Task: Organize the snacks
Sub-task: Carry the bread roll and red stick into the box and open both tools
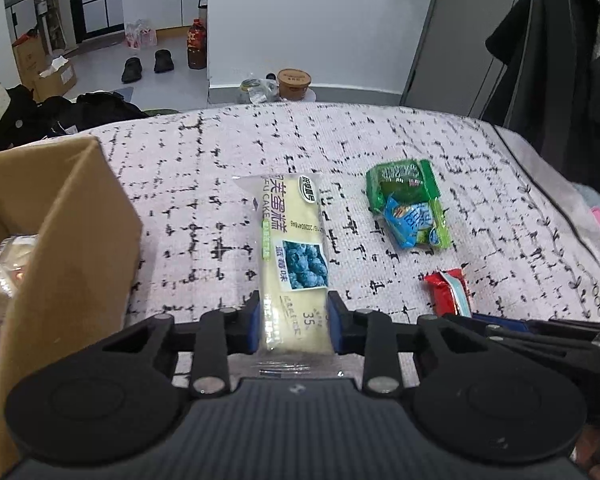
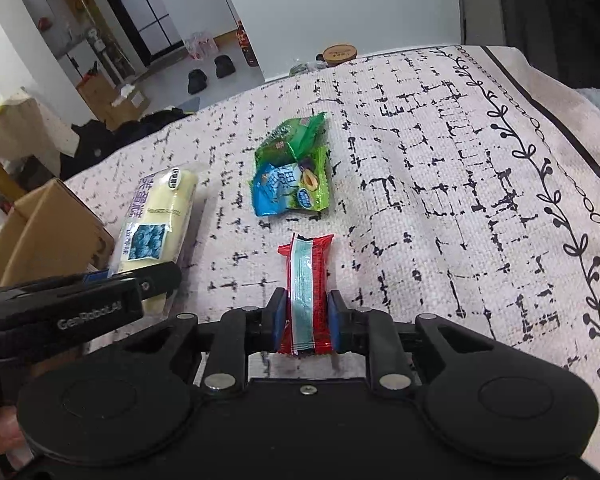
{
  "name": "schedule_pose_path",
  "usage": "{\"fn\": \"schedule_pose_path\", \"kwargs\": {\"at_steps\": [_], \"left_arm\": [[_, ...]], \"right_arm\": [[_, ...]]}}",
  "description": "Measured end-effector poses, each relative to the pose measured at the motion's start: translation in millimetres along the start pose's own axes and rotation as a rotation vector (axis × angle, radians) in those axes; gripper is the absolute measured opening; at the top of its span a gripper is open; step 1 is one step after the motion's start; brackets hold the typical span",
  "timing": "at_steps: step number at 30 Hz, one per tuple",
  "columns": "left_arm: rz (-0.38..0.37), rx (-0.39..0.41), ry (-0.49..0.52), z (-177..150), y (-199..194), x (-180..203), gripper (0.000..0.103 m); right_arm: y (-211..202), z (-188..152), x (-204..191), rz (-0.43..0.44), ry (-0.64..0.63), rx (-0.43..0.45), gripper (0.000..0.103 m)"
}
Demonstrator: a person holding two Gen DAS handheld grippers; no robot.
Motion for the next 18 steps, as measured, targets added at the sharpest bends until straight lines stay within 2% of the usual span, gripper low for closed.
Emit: {"fn": "schedule_pose_path", "kwargs": {"at_steps": [18], "left_arm": [[-0.051, 0.094, -0.104, 24, -82, -26, 0.03]], "right_arm": [[-45, 39, -42, 0.121, -0.013, 0.143, 0.021]]}}
Point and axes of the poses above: each gripper's, at about its wrist camera, not at the fingertips, and y roughly the way its jaws point, x to its right, z to its top, the point moved 4 cm from there along y, roughly the way its jaws point, and after that the axes turned 12 degrees about -y, right-handed, at the moved point
